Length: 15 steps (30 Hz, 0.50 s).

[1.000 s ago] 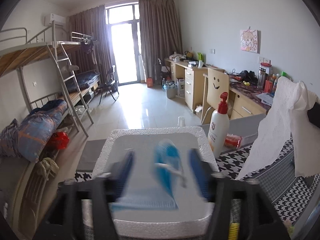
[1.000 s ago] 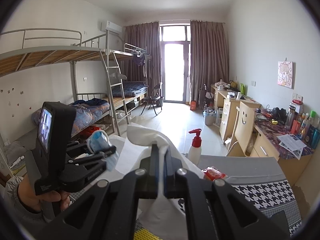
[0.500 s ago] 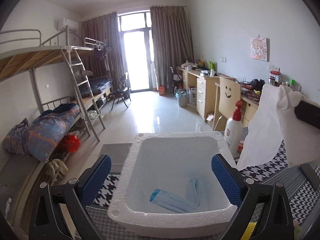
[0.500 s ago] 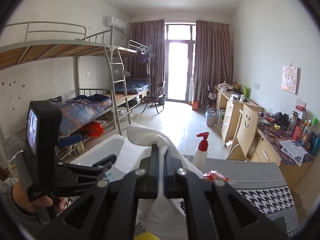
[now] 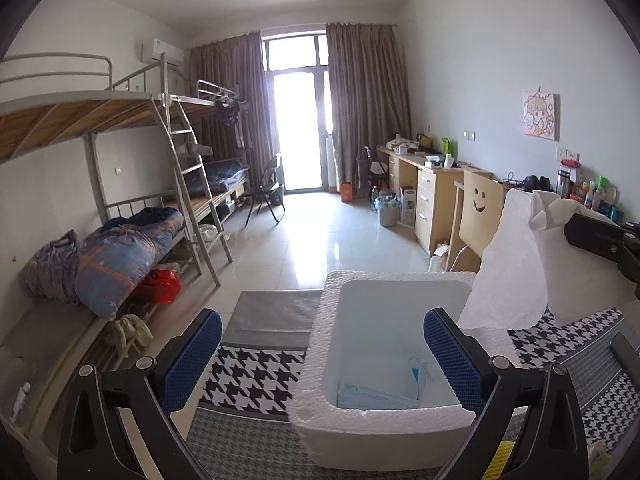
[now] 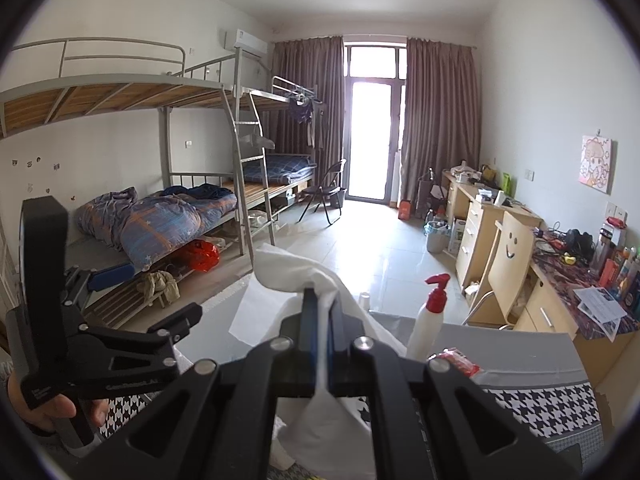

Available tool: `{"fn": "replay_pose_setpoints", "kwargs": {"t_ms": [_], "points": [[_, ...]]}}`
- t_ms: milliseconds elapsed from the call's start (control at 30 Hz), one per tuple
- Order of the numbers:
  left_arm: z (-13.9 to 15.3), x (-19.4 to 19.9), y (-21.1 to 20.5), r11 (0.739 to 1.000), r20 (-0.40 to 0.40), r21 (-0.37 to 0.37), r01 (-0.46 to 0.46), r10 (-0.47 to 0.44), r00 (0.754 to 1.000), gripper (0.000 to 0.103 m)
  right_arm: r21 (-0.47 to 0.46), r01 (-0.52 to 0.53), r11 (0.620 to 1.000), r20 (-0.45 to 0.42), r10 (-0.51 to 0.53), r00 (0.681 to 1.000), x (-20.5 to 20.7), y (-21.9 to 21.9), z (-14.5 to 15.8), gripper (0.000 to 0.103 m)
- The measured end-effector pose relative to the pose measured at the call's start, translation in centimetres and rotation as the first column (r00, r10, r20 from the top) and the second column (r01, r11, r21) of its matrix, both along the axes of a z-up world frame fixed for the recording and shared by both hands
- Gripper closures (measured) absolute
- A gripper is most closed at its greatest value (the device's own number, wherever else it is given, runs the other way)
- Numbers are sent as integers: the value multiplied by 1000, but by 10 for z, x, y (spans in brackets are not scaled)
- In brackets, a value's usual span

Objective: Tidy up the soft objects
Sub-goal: 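Move the right tool over the foam box and open it to drop the tissue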

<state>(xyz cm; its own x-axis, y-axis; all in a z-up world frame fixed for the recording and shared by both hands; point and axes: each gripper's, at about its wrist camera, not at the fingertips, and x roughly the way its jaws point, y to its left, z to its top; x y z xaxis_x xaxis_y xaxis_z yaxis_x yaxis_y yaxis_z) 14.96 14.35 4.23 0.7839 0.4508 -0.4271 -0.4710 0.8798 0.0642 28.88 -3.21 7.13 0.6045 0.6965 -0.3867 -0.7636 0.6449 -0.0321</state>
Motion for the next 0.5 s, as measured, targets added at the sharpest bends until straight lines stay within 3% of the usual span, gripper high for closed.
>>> {"fn": "replay_pose_setpoints", "kwargs": {"t_ms": [500], "points": [[-9, -23, 20, 998, 23, -34, -53, 54, 998, 2, -44, -46, 998, -45, 44, 998, 2, 34, -14, 97]]}}
